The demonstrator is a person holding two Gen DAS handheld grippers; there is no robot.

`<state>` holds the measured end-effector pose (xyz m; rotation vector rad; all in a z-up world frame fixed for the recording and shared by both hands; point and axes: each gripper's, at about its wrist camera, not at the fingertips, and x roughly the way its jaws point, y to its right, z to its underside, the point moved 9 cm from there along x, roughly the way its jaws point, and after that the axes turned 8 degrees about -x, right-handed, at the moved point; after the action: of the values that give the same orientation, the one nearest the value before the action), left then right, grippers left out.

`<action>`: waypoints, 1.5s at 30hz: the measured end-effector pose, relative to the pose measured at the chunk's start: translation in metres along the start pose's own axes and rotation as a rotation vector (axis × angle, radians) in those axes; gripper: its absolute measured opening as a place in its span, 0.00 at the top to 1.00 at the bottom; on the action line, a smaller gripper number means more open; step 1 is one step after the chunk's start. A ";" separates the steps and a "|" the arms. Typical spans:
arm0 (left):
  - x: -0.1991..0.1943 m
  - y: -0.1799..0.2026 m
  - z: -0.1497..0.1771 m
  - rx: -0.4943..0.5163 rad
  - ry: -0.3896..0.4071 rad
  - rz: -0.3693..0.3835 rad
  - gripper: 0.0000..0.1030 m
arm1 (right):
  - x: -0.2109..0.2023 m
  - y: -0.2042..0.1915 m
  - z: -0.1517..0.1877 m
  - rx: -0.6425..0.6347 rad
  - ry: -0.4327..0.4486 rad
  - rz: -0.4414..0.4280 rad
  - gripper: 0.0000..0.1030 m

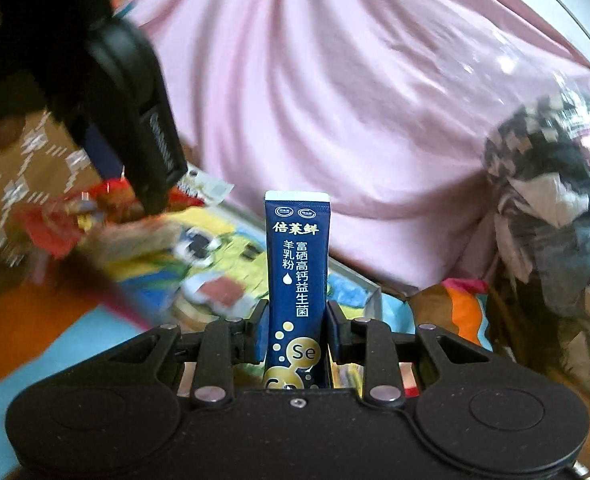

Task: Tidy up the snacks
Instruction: 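Carry red pack into tray with left tool while right tool carries blue stick in, then open both tools to release the snacks in the tray and lift away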

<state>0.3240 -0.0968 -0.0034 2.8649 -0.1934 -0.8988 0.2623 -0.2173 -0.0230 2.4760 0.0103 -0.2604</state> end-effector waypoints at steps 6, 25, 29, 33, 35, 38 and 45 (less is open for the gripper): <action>0.045 0.027 -0.025 -0.041 0.006 0.015 0.54 | 0.040 0.032 0.000 0.176 0.033 0.029 0.71; 0.104 0.070 -0.007 0.000 -0.058 -0.075 0.42 | 0.096 0.027 0.052 0.362 -0.121 -0.098 0.66; 0.102 0.065 -0.005 -0.032 -0.069 -0.081 0.37 | 0.093 0.029 0.052 0.381 -0.124 -0.099 0.49; 0.088 0.060 -0.008 -0.025 -0.034 -0.094 0.18 | 0.088 0.035 0.048 0.397 -0.117 -0.095 0.26; 0.080 0.059 -0.012 -0.028 -0.015 -0.094 0.16 | 0.083 0.039 0.045 0.397 -0.110 -0.089 0.15; 0.066 0.056 -0.020 -0.051 -0.006 -0.076 0.15 | 0.072 0.045 0.039 0.393 -0.104 -0.080 0.03; 0.017 0.045 -0.039 -0.094 0.077 -0.051 0.00 | 0.035 0.066 0.009 0.388 -0.055 -0.042 0.01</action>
<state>0.3563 -0.1402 0.0264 2.8225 -0.0686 -0.7819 0.2998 -0.2776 0.0032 2.8552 -0.0130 -0.3789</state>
